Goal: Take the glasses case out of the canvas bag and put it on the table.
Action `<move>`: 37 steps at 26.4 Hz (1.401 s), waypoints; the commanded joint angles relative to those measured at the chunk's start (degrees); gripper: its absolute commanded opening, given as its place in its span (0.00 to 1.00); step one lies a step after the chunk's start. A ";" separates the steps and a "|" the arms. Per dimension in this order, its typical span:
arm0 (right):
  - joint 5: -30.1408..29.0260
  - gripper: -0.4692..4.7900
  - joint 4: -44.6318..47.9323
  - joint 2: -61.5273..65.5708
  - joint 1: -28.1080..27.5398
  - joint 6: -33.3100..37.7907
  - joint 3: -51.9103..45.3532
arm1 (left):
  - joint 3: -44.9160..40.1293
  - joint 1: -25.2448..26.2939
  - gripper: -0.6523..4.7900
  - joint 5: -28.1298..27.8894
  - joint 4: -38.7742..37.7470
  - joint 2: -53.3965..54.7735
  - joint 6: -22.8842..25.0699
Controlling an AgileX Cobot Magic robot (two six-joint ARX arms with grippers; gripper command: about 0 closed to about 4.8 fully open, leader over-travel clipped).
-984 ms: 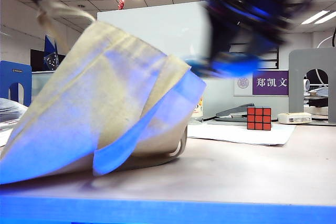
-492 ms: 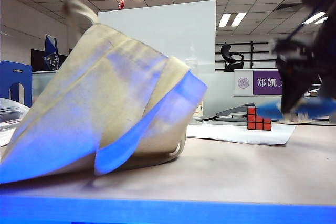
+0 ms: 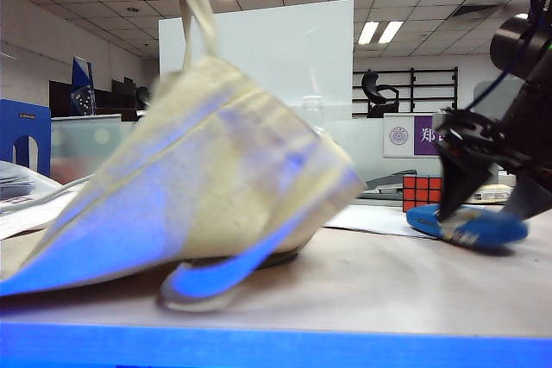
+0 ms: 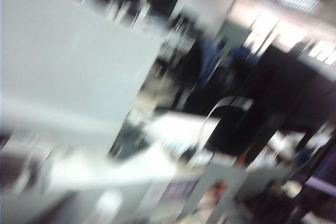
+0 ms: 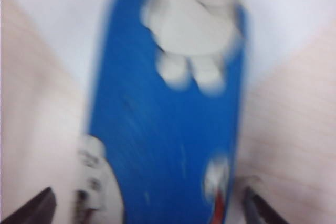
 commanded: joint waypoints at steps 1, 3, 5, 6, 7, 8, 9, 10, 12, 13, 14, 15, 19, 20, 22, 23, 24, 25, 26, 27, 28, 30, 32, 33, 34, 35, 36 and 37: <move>-9.42 0.91 0.31 -1.70 0.13 3.80 2.12 | 1.16 -1.09 1.00 -1.16 13.40 2.45 -10.38; -15.43 0.91 0.42 -3.21 0.13 3.78 3.04 | 2.80 -1.36 1.00 -1.31 18.60 4.79 -20.59; -17.38 0.91 0.66 -5.90 0.13 3.96 4.07 | 4.33 -1.36 1.00 -0.85 25.49 7.13 -30.01; -17.40 0.91 0.90 -7.43 0.15 4.02 4.48 | 4.94 -1.36 1.00 -0.74 28.87 8.00 -32.85; -17.40 0.91 1.20 -9.44 0.17 4.02 5.03 | 5.55 -1.36 1.00 -1.09 33.18 8.90 -34.80; -17.16 0.91 1.33 -11.26 0.15 4.04 5.49 | 5.70 -1.36 1.00 -1.88 36.68 9.29 -35.10; -17.14 0.91 1.29 -13.42 0.15 4.22 6.21 | 5.70 -1.36 0.97 -2.82 39.60 9.29 -34.86; -17.40 0.88 0.66 -17.25 -0.39 4.63 7.45 | 5.95 -1.27 0.62 -2.29 41.42 8.83 -32.17; -19.80 0.64 0.42 -22.43 -1.22 5.66 8.02 | 5.99 -0.63 0.16 2.38 41.64 7.58 -29.35; -21.44 0.44 0.42 -25.49 -1.25 5.77 8.02 | 5.99 0.59 0.13 6.29 41.27 6.49 -28.11; -22.10 0.28 -0.15 -28.24 -1.27 5.75 8.02 | 5.99 1.84 0.11 9.09 40.19 5.40 -27.36; -21.94 0.14 -0.81 -31.08 -1.51 5.75 8.02 | 5.97 2.95 0.11 10.97 38.03 4.11 -26.77; -16.79 0.08 -1.46 -47.10 -4.44 5.22 8.00 | 5.77 6.58 0.11 3.96 6.25 -7.82 0.50; -11.21 0.08 -1.16 -53.42 -4.94 4.94 7.91 | 5.77 7.89 0.11 -8.20 -8.94 -12.35 12.85; -2.84 0.08 -0.09 -58.55 -4.98 4.61 7.32 | 5.75 8.28 0.11 -22.03 -22.47 -16.09 20.09; 3.19 0.08 0.85 -61.37 -5.01 4.39 6.58 | 5.40 8.31 0.11 -26.34 -27.41 -17.31 18.56; 7.34 0.08 1.53 -63.89 -5.16 4.35 5.68 | 4.55 8.46 0.11 -27.15 -29.70 -18.14 15.61; 9.77 0.08 3.80 -68.96 -5.64 5.46 2.43 | 0.46 10.23 0.11 -22.64 -29.57 -20.09 9.94; 9.62 0.08 3.82 -71.38 -5.75 6.80 0.79 | -1.79 11.34 0.11 -20.85 -28.35 -20.96 8.98; 9.66 0.08 1.38 -76.91 -5.70 9.42 -3.39 | -8.15 12.33 0.11 -19.39 -25.42 -24.74 10.01; 9.70 0.08 -0.74 -80.32 -5.60 9.99 -6.10 | -11.39 12.04 0.11 -19.08 -24.17 -26.97 11.76; 11.61 0.08 -3.17 -90.88 -5.51 9.55 -18.18 | -27.17 10.21 0.11 -20.44 -23.06 -40.04 17.00; 11.63 0.09 -2.58 -95.91 -5.35 10.16 -27.96 | -39.87 11.82 0.11 -23.58 -22.73 -52.41 19.82; 11.65 0.08 -2.80 -95.84 -5.33 10.29 -30.88 | -43.58 12.61 0.11 -23.78 -22.21 -56.24 19.80; 10.78 0.09 -1.68 -94.60 -5.20 10.71 -34.99 | -51.95 13.44 0.11 -22.56 -20.94 -64.70 19.50; 10.73 0.09 0.87 -94.07 -5.22 10.95 -37.53 | -56.39 13.44 0.11 -22.67 -20.85 -69.61 19.78; 10.75 0.09 3.82 -93.66 -5.22 11.02 -39.36 | -59.87 13.44 0.11 -22.93 -20.68 -72.61 20.24; 10.82 0.09 6.21 -93.29 -5.25 11.08 -40.92 | -63.12 13.66 0.11 -23.56 -21.29 -76.13 20.57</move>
